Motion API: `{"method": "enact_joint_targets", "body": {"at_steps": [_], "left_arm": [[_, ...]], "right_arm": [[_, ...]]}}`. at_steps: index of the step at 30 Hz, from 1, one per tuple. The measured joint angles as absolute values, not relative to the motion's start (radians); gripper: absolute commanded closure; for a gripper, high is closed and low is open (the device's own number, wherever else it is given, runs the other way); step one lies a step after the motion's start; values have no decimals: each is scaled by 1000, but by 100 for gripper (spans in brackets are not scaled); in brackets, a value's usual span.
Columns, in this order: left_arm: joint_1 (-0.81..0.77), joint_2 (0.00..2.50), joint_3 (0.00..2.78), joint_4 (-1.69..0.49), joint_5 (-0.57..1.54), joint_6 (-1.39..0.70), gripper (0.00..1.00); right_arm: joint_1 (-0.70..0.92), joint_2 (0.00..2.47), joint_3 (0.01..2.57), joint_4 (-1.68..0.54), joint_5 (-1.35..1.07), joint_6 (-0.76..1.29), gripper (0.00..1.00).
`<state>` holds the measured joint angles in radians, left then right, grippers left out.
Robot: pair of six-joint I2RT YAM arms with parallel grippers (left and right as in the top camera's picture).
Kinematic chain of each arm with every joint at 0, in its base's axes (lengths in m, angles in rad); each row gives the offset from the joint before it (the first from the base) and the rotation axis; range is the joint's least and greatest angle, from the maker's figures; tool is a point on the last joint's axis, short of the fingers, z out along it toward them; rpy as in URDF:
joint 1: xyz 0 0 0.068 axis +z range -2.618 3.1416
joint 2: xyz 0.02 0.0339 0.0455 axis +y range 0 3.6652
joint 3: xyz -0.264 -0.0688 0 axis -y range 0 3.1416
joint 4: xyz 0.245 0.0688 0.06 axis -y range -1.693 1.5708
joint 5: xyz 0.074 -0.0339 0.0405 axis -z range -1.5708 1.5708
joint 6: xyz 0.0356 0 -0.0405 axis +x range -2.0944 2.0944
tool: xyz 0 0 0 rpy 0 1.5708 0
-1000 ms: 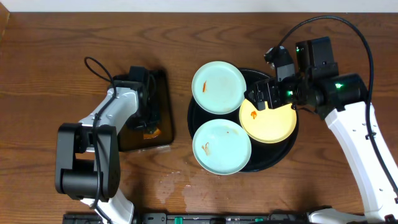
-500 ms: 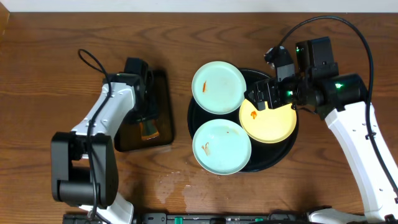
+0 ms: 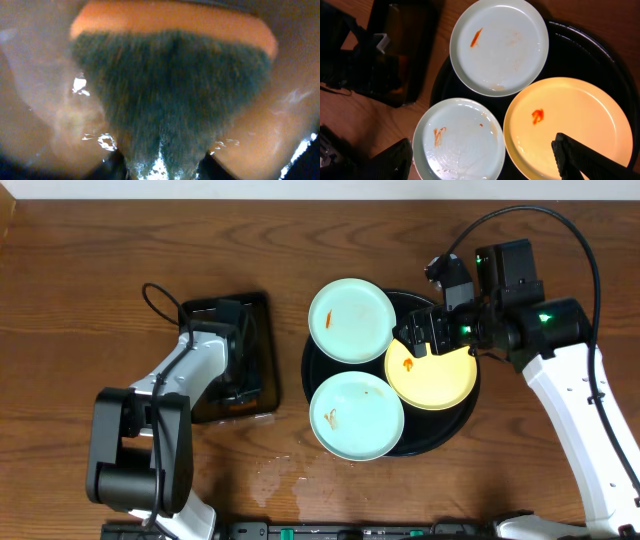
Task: Clean dirty plates on tray and stack at the side
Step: 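Dip and rub the sponge in the water with the left gripper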
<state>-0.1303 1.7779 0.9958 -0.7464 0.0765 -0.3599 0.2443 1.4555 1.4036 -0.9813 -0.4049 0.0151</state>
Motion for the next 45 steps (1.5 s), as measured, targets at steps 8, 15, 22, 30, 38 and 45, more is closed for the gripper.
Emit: {"method": "enact_joint_targets", "body": {"at_steps": [8, 15, 22, 30, 38, 45], "left_arm": [[-128, 1771, 1008, -771, 73, -365, 92], [-124, 1768, 1123, -850, 40, -332, 46], [-122, 1756, 1136, -827, 5, -316, 46], [-121, 1758, 1079, -590, -36, -317, 62], [-121, 1786, 1065, -564, -38, -314, 92], [-121, 1789, 1081, -601, -41, -266, 93]], "right_arm": [[244, 1456, 1404, -980, -405, 15, 12], [244, 1456, 1404, -980, -405, 15, 12], [244, 1456, 1404, -980, -405, 15, 12], [244, 1456, 1404, -980, -405, 15, 12], [244, 1456, 1404, -988, -405, 15, 13], [244, 1456, 1404, -991, -405, 15, 14]]}}
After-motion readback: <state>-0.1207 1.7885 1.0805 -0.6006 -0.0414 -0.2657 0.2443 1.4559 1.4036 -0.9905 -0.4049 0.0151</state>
